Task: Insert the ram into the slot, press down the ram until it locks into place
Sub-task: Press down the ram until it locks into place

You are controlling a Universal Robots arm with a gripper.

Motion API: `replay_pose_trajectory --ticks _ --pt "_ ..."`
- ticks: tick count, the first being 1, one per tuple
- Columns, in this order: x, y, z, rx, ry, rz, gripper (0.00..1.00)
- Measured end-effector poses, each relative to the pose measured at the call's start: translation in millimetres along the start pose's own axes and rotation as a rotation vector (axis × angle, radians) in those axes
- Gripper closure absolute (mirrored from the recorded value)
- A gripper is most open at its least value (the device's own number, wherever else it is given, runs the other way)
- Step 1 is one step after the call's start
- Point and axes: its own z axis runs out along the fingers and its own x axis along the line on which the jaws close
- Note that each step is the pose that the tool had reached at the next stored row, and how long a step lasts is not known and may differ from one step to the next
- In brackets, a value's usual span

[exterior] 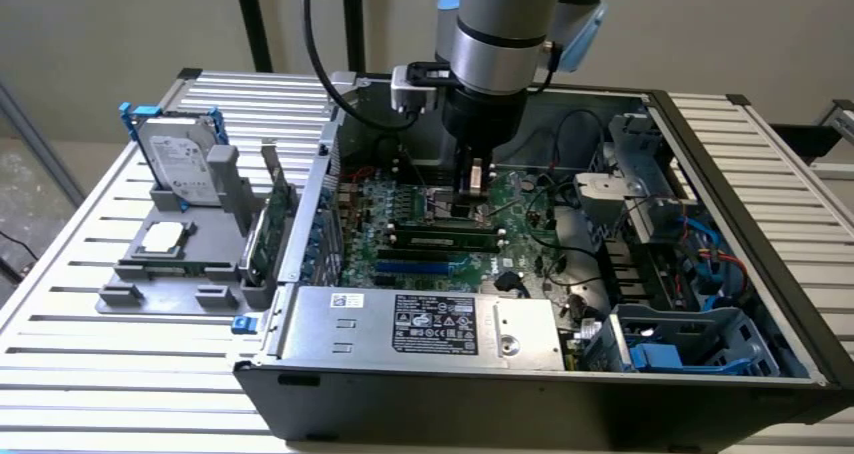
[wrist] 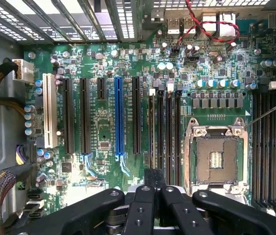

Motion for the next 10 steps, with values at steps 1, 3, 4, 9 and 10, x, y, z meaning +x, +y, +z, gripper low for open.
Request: replay_pose_trajectory --ticks 1,3,4,9,10 --pt "0.0 0.0 0.0 0.0 -0.0001 0.0 0.89" --pt "0.0 0.0 0.0 0.0 -0.0002 0.0 0.89" --pt "0.0 0.0 0.0 0.0 -0.0002 0.0 0.89" --pt "0.9 -0.1 -0.1 -0.0001 -0.0001 0.0 0.89" --pt "2.1 -0.1 0.0 -0.0003 -0.0003 0.002 0.89"
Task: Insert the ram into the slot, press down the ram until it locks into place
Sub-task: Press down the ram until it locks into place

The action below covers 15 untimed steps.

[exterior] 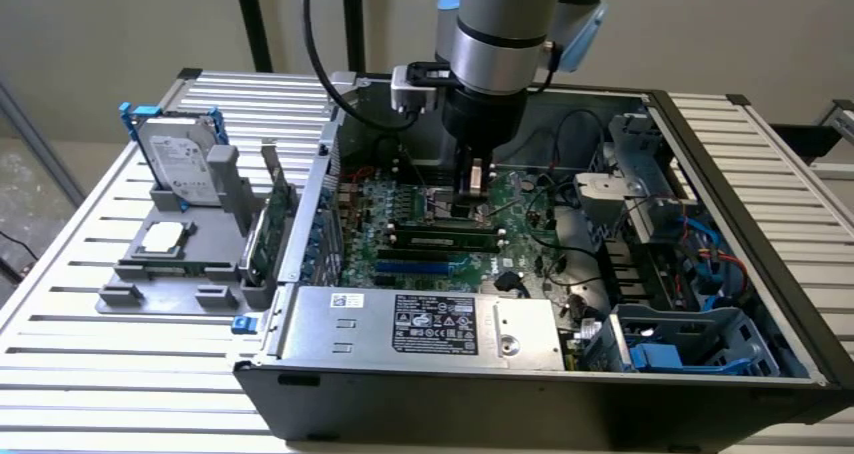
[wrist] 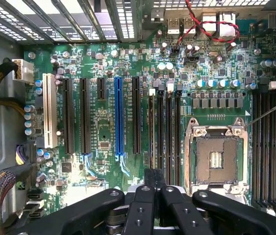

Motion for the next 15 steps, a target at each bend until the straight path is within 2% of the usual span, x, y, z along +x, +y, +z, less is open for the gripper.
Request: replay_pose_trajectory --ticks 4,15 --pt "1.1 0.0 0.1 -0.0006 -0.001 0.039 0.89" --pt "1.2 0.0 0.5 -0.0016 -0.0018 0.203 0.89"
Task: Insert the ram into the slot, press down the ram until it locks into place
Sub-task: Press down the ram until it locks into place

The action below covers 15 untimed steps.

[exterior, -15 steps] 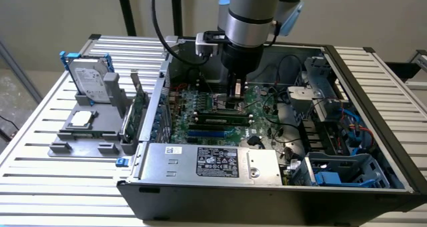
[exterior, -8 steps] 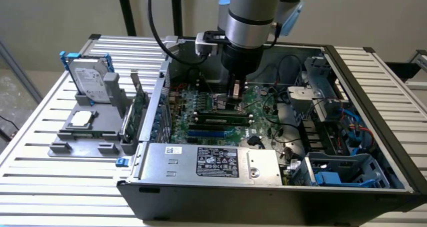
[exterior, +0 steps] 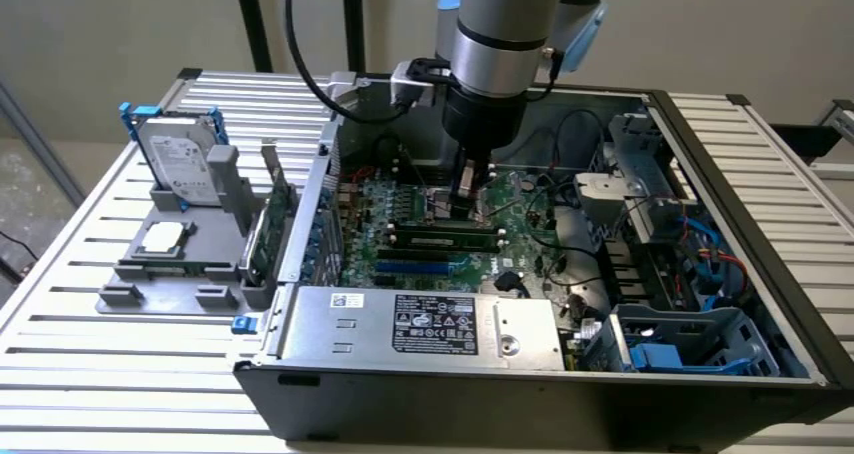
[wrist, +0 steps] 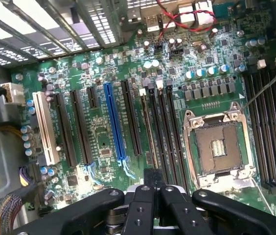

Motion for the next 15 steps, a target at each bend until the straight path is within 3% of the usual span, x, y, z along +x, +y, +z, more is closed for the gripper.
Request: replay_pose_trajectory --ticks 15 --pt "-0.1 -0.1 2.0 -0.0025 -0.0057 0.245 0.89"
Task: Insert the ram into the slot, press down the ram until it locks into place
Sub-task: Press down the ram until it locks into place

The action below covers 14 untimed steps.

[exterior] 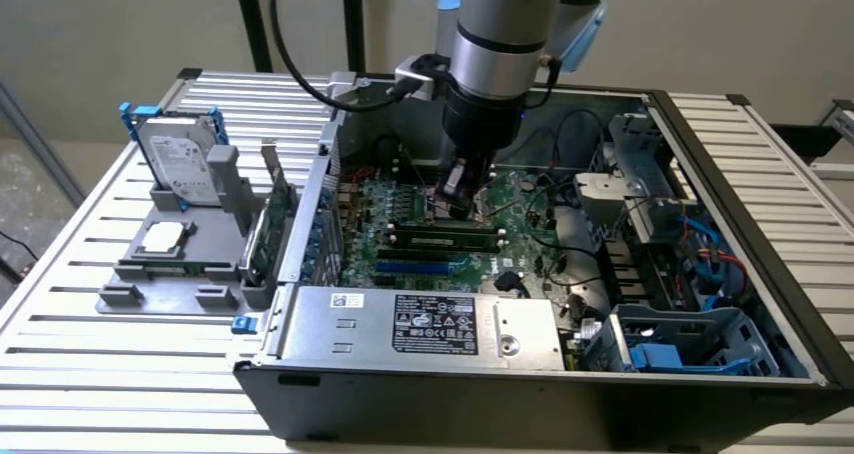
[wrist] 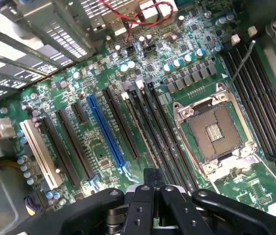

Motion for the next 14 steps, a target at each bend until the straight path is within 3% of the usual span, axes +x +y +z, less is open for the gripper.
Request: replay_pose_trajectory --ticks 14 --pt "0.0 -0.1 2.7 -0.0025 -0.0059 0.232 0.89"
